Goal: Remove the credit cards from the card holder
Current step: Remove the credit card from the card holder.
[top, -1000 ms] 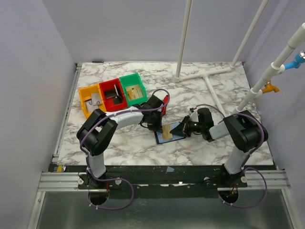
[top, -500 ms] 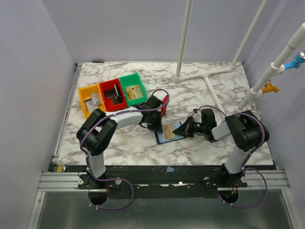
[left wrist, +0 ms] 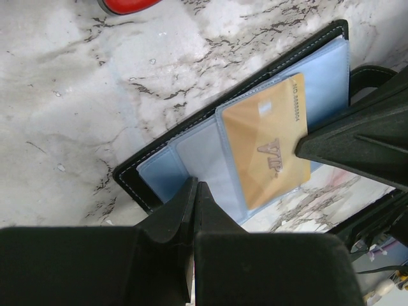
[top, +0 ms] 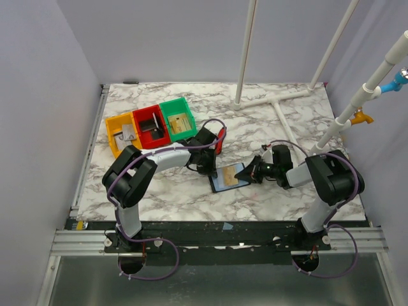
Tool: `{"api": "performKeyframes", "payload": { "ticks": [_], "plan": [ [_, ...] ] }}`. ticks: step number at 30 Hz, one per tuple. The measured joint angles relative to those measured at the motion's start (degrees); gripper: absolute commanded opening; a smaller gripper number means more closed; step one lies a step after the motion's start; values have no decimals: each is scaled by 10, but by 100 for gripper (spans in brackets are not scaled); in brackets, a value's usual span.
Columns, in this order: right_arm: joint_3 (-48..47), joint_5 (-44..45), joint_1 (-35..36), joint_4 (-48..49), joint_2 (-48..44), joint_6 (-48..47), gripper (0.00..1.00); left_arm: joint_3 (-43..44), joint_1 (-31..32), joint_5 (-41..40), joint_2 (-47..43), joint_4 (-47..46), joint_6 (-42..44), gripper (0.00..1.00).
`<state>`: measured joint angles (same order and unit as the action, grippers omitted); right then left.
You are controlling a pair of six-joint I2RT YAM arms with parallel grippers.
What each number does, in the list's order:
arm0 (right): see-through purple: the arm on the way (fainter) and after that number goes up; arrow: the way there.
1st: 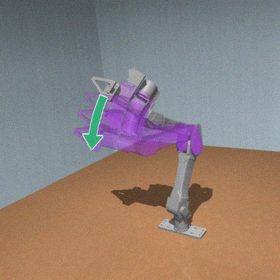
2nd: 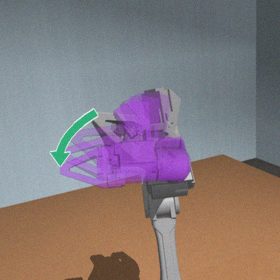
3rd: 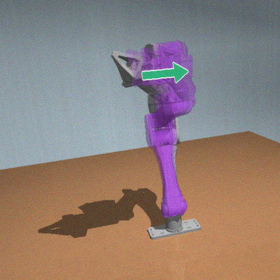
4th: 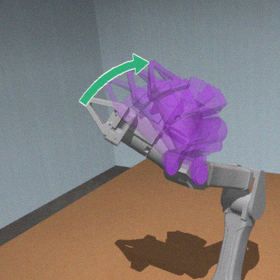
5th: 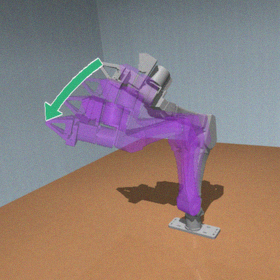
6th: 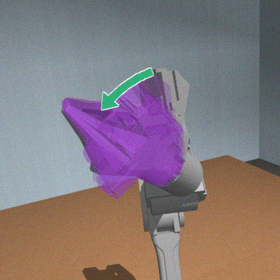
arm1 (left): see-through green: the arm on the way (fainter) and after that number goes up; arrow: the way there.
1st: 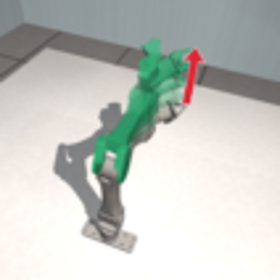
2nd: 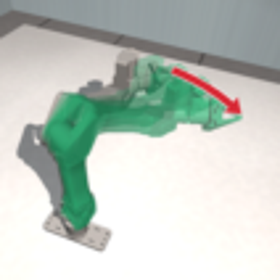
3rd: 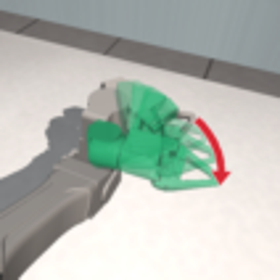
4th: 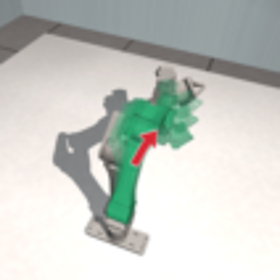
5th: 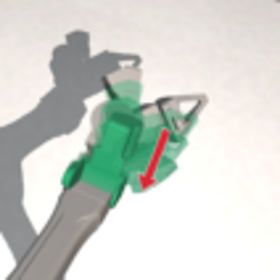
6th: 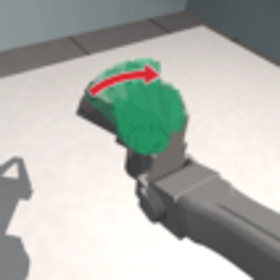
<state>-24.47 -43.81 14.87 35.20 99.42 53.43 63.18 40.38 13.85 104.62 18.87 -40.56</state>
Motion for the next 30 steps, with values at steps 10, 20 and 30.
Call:
{"api": "performKeyframes", "payload": {
  "ticks": [10,20,30],
  "plan": [
    [0,7,-8,-36,-16,-28,1,0,-2,0,0,2,1,0],
    [15,-6,-16,0,-13,-12,8,0,-3,0,0,3,2,0],
    [28,-28,-22,71,19,24,12,0,-3,0,0,3,3,0]
  ]
}}
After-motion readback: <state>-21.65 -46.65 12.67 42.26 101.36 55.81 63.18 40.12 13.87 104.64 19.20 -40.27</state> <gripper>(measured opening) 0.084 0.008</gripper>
